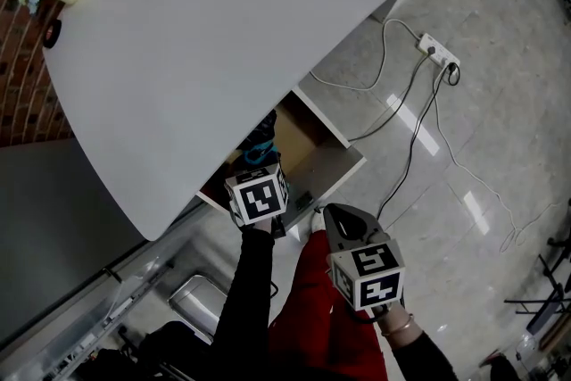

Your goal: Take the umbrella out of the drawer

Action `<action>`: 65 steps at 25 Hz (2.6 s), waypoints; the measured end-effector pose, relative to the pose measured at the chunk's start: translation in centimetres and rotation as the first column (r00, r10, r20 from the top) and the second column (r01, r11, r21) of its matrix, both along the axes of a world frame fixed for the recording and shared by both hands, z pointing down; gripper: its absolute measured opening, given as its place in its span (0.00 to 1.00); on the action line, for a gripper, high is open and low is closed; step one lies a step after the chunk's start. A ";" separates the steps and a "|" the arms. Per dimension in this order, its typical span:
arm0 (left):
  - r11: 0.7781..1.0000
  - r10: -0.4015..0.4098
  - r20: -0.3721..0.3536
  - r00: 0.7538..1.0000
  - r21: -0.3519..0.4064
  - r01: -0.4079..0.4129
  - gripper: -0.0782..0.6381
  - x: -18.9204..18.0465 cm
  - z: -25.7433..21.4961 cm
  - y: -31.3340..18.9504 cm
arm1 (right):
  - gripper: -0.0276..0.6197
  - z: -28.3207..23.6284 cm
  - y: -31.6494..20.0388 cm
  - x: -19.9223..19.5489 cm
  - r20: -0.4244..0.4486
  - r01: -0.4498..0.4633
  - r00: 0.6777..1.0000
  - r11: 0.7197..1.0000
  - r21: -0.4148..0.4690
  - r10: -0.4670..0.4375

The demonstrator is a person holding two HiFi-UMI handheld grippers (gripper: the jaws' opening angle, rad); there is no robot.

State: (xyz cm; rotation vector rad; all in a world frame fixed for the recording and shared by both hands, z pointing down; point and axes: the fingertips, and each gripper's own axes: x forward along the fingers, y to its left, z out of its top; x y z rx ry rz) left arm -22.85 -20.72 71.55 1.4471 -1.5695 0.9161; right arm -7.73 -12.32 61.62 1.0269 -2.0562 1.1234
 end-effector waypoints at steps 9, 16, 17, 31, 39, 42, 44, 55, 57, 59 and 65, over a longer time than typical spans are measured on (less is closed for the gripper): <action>1.000 0.022 0.012 1.000 -0.003 -0.022 0.49 0.3 1.7 -1.1 | 0.04 0.8 0.1 -0.2 -0.005 -0.002 1.000 1.000 -0.025 0.001; 1.000 0.012 0.022 1.000 -0.023 -0.012 0.54 0.5 3.0 -1.8 | 0.04 1.2 -0.3 -0.5 -0.010 0.001 1.000 0.999 -0.039 -0.002; 1.000 0.011 0.034 0.999 -0.026 -0.010 0.54 0.5 3.1 -1.8 | 0.04 1.3 -0.3 -0.6 -0.008 0.001 1.000 0.999 -0.040 -0.001; 0.993 0.086 0.041 0.995 -0.083 -0.083 0.50 0.7 3.0 -1.4 | 0.04 0.8 0.6 -0.1 -0.011 -0.012 1.000 0.999 -0.053 0.011; 0.987 0.162 0.039 0.986 -0.024 -0.161 0.47 1.8 1.1 -1.1 | 0.04 0.6 2.3 1.1 -0.020 -0.009 1.000 0.999 -0.051 0.008; 0.986 0.167 0.029 0.986 0.006 -0.167 0.47 2.0 -0.1 -0.7 | 0.04 0.5 2.8 1.5 -0.021 -0.015 1.000 0.998 -0.053 0.014; 0.984 0.176 0.022 0.984 0.023 -0.177 0.47 2.2 -1.0 -0.4 | 0.04 0.1 3.0 1.7 -0.022 -0.016 1.000 0.999 -0.049 0.015; 0.971 0.225 0.013 0.974 0.076 -0.225 0.47 3.0 -6.0 1.6 | 0.04 -3.2 3.6 1.2 -0.016 0.009 1.000 1.000 0.014 -0.009; 0.967 0.239 0.009 0.971 0.085 -0.239 0.47 3.4 -7.0 2.0 | 0.04 -3.9 3.8 1.1 -0.017 0.015 1.000 1.000 0.025 -0.015; 0.962 0.257 0.007 0.966 0.092 -0.257 0.47 3.8 -8.0 2.6 | 0.04 -4.6 4.1 1.1 -0.017 0.018 1.000 0.999 0.033 -0.018; 0.946 0.302 0.011 0.953 0.120 -0.301 0.47 5.2 -10.9 4.6 | 0.04 -6.6 5.1 2.0 -0.023 0.020 1.000 0.998 0.061 -0.018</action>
